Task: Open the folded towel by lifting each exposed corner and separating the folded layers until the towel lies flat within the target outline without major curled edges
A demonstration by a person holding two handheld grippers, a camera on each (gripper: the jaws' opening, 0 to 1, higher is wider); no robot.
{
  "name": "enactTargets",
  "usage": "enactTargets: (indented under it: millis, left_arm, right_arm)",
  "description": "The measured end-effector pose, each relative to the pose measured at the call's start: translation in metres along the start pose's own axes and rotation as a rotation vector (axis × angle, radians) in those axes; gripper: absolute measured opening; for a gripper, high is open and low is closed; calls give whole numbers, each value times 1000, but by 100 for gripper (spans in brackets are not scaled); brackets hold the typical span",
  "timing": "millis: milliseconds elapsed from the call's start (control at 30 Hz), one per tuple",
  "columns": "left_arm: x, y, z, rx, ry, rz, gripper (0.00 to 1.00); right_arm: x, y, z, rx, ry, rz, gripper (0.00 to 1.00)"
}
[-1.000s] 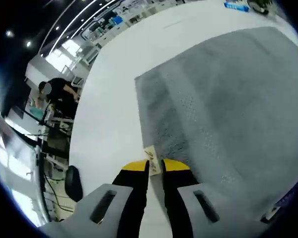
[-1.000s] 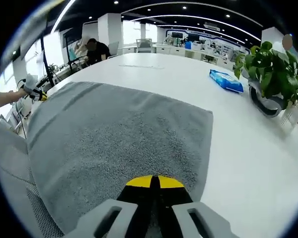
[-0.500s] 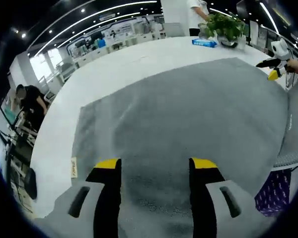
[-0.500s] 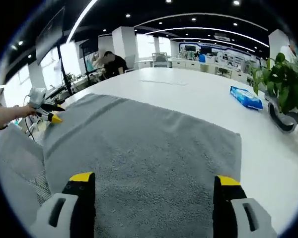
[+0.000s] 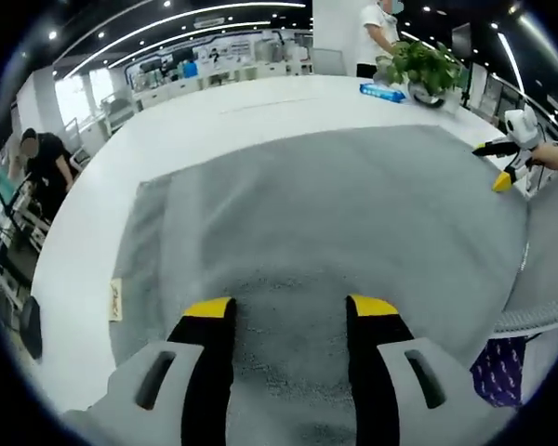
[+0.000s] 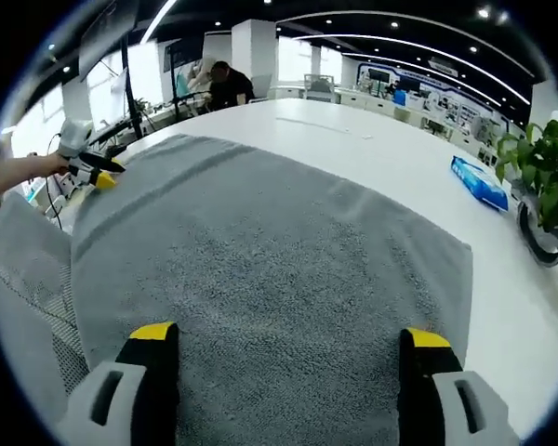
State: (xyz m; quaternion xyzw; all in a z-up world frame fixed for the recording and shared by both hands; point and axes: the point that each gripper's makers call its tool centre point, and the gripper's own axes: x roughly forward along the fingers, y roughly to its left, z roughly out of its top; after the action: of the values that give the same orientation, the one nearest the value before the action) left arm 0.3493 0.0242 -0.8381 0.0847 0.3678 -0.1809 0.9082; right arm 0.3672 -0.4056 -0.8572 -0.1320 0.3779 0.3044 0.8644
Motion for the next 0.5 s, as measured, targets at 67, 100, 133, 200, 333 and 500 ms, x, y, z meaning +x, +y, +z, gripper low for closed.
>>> enactTargets:
  millis: [67, 100, 133, 200, 333, 500]
  left_arm:
    - [6, -5, 6, 9, 3, -13, 49]
    - [9, -8, 11, 10, 4, -16, 49]
    - [12, -10, 13, 15, 3, -19, 49]
    - [18, -14, 21, 23, 5, -30, 50]
    - [31, -20, 34, 26, 4, -41, 50]
    - [46, -25, 46, 33, 11, -52, 49]
  right_arm:
    - [-1, -7, -1, 10, -1, -10, 100]
    - [-1, -12, -1, 13, -2, -12, 100]
    - [-1, -15, -1, 15, -1, -14, 100]
    - [-1, -26, -2, 22, 0, -21, 100]
    - [-2, -47, -3, 34, -6, -32, 100]
    - [-1, -67, -3, 50, -3, -47, 100]
